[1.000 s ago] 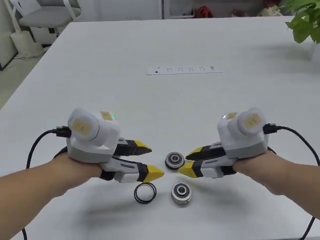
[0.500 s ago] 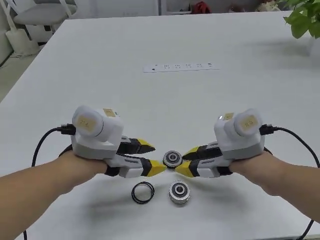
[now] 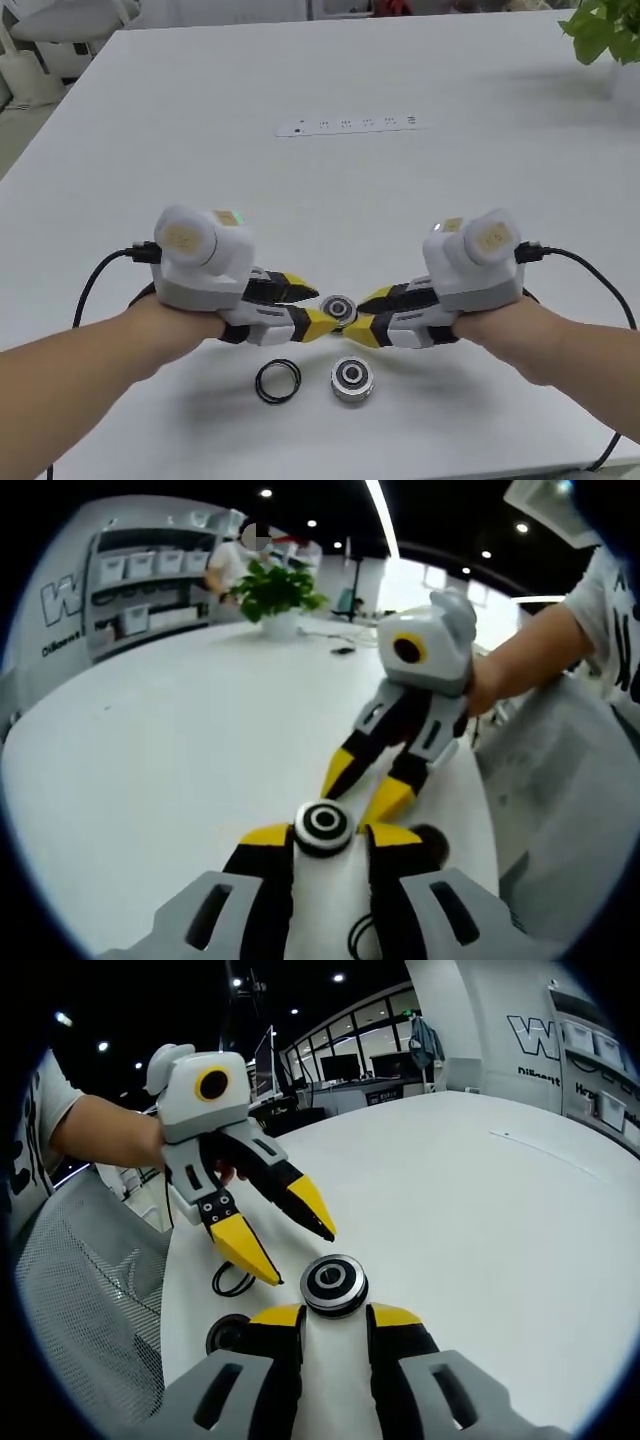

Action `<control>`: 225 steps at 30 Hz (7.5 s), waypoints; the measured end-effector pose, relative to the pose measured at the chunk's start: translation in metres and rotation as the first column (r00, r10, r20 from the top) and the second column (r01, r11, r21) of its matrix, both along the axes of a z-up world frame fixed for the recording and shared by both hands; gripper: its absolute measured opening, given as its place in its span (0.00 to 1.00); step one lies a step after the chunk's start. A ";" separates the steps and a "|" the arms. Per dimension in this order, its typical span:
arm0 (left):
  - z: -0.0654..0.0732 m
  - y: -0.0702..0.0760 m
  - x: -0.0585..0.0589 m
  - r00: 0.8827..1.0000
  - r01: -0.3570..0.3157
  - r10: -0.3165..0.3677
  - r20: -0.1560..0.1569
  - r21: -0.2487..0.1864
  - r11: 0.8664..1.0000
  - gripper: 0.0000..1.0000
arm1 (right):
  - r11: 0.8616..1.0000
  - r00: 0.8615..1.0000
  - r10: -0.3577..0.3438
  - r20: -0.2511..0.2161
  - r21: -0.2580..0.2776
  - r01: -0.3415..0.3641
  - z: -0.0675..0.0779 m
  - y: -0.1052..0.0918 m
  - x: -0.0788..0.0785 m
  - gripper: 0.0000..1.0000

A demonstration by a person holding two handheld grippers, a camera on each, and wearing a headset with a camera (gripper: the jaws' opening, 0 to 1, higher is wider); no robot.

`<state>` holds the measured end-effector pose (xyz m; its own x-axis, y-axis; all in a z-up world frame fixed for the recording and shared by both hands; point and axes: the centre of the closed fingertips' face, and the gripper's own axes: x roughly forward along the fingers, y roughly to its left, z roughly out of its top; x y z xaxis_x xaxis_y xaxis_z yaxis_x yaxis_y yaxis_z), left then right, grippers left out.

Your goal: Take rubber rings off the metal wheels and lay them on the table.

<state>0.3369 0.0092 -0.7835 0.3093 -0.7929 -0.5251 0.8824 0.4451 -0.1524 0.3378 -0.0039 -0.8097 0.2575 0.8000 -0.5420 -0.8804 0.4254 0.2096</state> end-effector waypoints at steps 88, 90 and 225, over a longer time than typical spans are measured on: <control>-0.012 -0.012 0.009 0.993 0.004 -0.012 0.116 0.068 0.998 0.14 | 1.000 1.000 0.006 0.005 0.009 -0.006 -0.001 -0.004 -0.001 0.07; -0.012 -0.012 0.008 0.993 0.005 -0.014 0.116 0.071 0.997 0.14 | 1.000 1.000 0.003 -0.001 0.010 -0.003 -0.001 -0.005 -0.001 0.05; -0.012 -0.013 0.003 0.988 -0.005 -0.012 0.152 0.114 0.994 0.14 | 0.965 0.964 -0.105 -0.246 0.211 0.159 0.020 -0.003 0.000 0.00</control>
<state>0.3394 -0.0034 -0.7958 0.3895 -0.7321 -0.5588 0.8931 0.4486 0.0347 0.3381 -0.0067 -0.7898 0.2590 0.8757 -0.4076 -0.7355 0.4523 0.5044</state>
